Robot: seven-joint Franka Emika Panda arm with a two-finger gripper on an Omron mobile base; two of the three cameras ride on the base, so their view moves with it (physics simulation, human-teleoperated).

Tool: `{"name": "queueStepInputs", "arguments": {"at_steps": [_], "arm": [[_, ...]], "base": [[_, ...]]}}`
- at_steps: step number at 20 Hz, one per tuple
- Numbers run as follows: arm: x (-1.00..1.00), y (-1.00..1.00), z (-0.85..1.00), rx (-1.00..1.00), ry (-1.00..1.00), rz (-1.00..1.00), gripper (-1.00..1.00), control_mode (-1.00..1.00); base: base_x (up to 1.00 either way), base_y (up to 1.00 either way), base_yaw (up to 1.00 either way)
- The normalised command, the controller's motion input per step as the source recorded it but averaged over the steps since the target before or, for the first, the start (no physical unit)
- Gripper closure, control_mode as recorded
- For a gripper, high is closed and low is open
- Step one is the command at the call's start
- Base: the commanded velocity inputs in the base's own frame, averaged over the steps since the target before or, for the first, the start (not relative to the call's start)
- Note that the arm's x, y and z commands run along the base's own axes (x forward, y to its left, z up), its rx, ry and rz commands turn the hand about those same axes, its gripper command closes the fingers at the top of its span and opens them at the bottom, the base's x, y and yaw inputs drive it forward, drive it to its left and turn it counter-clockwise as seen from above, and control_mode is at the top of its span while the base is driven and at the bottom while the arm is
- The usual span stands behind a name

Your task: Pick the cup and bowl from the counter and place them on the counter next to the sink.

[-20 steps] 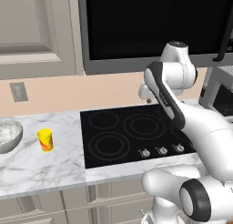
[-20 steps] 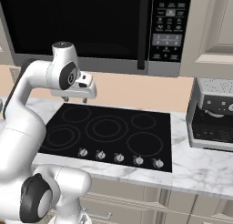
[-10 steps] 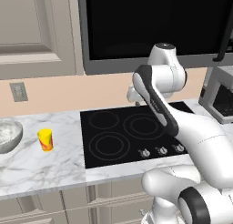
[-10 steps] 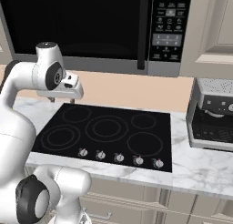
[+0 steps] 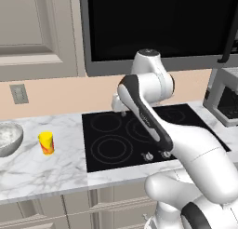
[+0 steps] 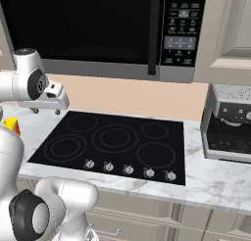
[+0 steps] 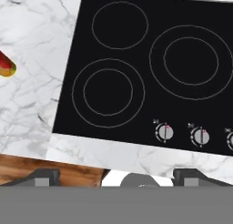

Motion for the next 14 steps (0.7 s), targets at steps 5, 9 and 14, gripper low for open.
{"name": "queueStepInputs", "arguments": {"at_steps": [5, 9, 14], "arm": [[-0.14, 0.66, -0.28, 0.03, 0.07, 0.01, -1.0, -1.0], [-0.01, 0.66, -0.34, 0.1, 0.02, 0.0, -1.0, -1.0], [0.0, 0.46, -0.17, 0.12, 0.0, 0.0, -1.0, -1.0]], "base": [[0.0, 0.0, 0.0], [0.0, 0.0, 0.0], [0.0, 0.0, 0.0]]}}
